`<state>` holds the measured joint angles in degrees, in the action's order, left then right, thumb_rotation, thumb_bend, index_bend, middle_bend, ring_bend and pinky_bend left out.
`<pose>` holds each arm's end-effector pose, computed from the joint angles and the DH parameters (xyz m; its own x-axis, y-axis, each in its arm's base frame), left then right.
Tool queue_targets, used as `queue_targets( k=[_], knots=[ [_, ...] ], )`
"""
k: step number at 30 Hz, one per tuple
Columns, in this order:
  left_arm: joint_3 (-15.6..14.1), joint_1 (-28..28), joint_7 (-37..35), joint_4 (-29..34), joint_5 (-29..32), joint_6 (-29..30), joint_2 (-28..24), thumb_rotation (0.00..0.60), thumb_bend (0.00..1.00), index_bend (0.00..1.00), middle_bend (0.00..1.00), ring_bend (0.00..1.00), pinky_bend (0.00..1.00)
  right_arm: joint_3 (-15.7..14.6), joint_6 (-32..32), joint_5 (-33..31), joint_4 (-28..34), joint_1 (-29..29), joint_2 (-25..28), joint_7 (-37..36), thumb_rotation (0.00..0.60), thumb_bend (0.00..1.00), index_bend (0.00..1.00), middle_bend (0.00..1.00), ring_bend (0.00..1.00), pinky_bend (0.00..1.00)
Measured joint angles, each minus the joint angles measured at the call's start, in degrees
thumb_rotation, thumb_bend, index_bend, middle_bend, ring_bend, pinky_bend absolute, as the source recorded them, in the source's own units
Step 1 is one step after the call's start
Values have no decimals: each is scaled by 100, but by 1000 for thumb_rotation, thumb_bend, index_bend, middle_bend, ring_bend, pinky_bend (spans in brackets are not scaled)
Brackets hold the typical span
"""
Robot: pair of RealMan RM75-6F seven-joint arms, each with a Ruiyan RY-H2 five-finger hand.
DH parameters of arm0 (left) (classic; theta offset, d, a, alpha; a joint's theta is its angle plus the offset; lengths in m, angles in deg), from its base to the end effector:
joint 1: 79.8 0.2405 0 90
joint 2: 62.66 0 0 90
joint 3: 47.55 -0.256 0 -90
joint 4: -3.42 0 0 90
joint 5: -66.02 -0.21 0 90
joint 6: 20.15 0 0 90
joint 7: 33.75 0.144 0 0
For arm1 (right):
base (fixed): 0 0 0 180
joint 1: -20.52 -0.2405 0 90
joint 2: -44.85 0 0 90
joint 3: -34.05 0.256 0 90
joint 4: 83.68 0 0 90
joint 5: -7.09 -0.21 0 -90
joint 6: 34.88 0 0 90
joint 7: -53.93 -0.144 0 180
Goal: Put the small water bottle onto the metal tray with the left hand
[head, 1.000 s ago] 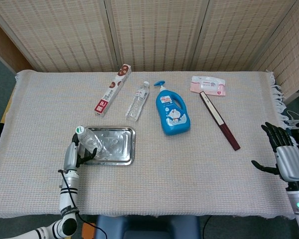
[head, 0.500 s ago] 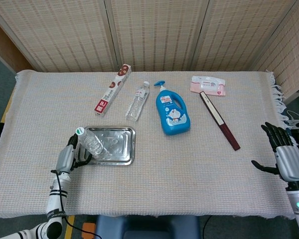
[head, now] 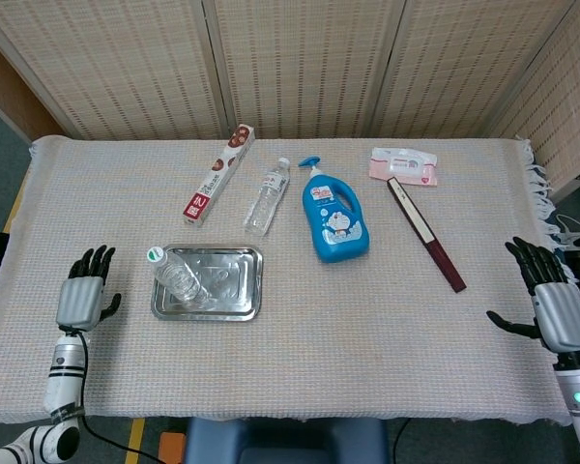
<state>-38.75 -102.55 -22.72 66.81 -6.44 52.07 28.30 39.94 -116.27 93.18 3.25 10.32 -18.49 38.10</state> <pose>-0.3098 0.3046 0.0476 0.5333 0.0126 0.8459 0.8459 0.0004 -0.5333 -0.3103 -0.2235 0.1732 0.2312 0.0158 0.9728 -0.9687 -0.0895 0.2317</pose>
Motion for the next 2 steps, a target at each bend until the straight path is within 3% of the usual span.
queue_targets(
  k=[2],
  knots=[
    [-117,40,-75,-26,-258,129,-209,600,367,92,44,8,135,-3,18,-7,-7,-7,-17,43,600,59,57,0,0,32]
  ],
)
